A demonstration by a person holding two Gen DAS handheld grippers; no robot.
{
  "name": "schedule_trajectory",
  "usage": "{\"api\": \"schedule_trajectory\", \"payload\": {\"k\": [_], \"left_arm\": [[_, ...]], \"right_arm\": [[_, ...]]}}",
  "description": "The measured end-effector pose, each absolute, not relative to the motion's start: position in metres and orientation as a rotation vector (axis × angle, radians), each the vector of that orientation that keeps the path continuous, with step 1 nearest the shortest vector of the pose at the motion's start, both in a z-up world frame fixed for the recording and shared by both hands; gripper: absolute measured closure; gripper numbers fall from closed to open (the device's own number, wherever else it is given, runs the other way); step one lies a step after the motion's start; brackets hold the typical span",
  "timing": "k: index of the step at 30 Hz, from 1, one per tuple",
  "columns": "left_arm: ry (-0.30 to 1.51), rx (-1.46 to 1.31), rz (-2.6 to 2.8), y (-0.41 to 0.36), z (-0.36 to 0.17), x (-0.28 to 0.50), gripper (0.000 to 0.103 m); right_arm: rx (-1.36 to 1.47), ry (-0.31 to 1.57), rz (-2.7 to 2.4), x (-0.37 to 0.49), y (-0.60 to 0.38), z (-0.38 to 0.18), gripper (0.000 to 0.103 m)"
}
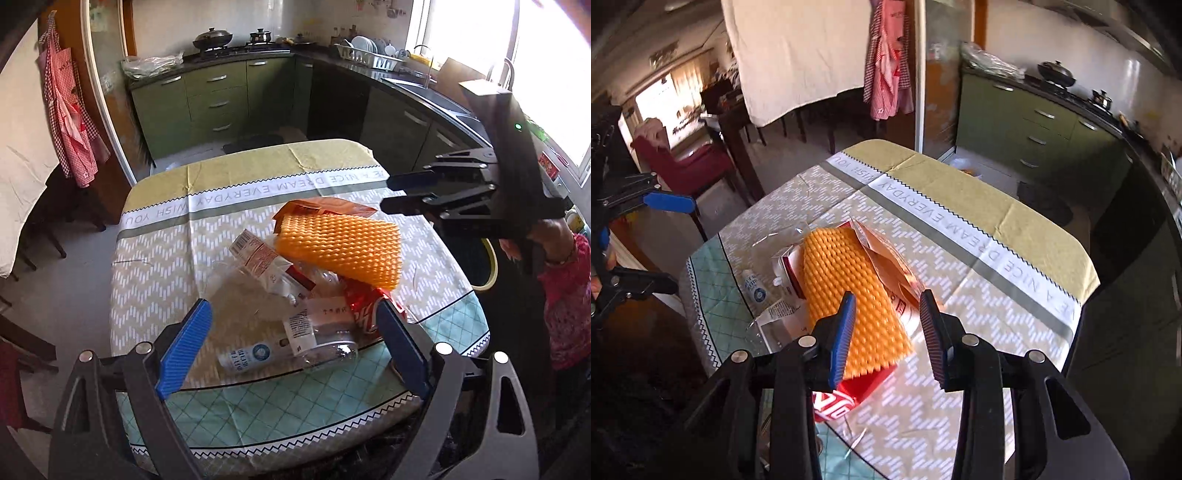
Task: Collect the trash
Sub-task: 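Move the right gripper back over the orange items on the table, then grasp the orange snack bag with the right gripper and lift it, then carry the snack bag toward the bin with right while left grasps the orange foam net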
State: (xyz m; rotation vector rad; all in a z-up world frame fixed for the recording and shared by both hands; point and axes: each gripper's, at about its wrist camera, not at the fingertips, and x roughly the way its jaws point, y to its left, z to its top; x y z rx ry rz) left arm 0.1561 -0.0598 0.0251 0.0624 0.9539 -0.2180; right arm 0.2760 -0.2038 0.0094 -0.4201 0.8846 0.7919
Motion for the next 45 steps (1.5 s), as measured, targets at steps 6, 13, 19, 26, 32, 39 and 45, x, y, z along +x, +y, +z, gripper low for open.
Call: {"api": "schedule_trajectory", "payload": {"k": [6,13,19,26,32,39,45], "left_arm": [[0.968,0.05,-0.218,-0.046,0.013,0.156,0.017],[0.981,0.05,-0.231,-0.045,0.005,0.158,0.017],[1.006,0.068,-0.238,-0.053,-0.003,0.162,0.017],[1.022,0.071,-0.254,-0.066,-0.005,0.171,0.017],[1.057,0.039,-0.281,-0.085,-0.011,0.19,0.017],[1.082,0.121,-0.224,-0.106,-0.012,0.235,0.008],[1.198,0.079,-0.194,-0.084,-0.031,0.275,0.007]], "right_arm": [[-0.517,0.956,0.788,0.307,-0.177,-0.017,0.086],[-0.536,0.983,0.792,0.322,-0.166,-0.031,0.086],[-0.56,1.02,0.756,0.333,-0.156,-0.054,0.097],[-0.424,0.961,0.726,0.339,-0.182,-0.032,0.102],[-0.309,0.908,0.665,0.331,-0.231,0.008,0.102],[-0.258,0.904,0.589,0.312,-0.284,0.018,0.102],[-0.244,0.923,0.579,0.3,-0.308,0.006,0.102]]}}
